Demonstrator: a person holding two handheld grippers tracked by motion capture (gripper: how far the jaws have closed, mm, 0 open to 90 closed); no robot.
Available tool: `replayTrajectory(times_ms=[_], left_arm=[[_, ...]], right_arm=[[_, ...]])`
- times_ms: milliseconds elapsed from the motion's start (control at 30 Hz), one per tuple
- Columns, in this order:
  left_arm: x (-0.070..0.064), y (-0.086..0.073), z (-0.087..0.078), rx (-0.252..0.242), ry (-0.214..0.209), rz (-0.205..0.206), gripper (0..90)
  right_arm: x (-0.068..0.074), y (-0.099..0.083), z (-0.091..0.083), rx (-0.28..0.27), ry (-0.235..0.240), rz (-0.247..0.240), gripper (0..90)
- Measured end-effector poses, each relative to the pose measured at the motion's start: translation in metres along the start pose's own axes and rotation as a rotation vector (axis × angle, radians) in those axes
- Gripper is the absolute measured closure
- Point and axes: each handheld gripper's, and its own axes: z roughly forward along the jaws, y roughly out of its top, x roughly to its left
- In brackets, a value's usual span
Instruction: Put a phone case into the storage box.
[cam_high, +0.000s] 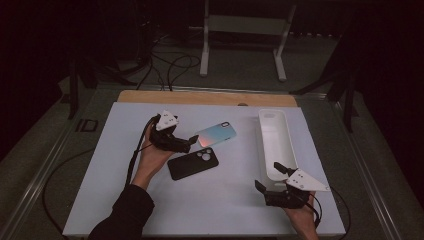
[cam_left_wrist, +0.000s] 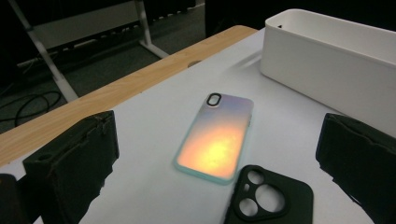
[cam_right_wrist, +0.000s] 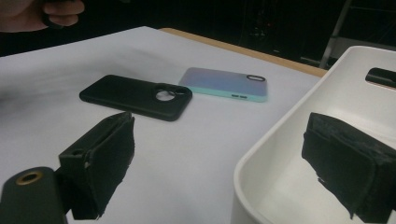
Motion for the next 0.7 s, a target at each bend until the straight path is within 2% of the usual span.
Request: replayTrajectory(times_ms=[300, 700], left_arm=[[0.015, 0.000, 0.022, 0.028, 0.005, -0.021, 0.0], [0.026, 0.005, 0.046, 0.066, 0.000, -0.036, 0.0]], right_arm=[[0.000, 0.000, 0.000, -0.002, 0.000, 0.000, 9.6], [0.000, 0.000, 0.000, -0.002, 0.002, -0.001, 9.6]])
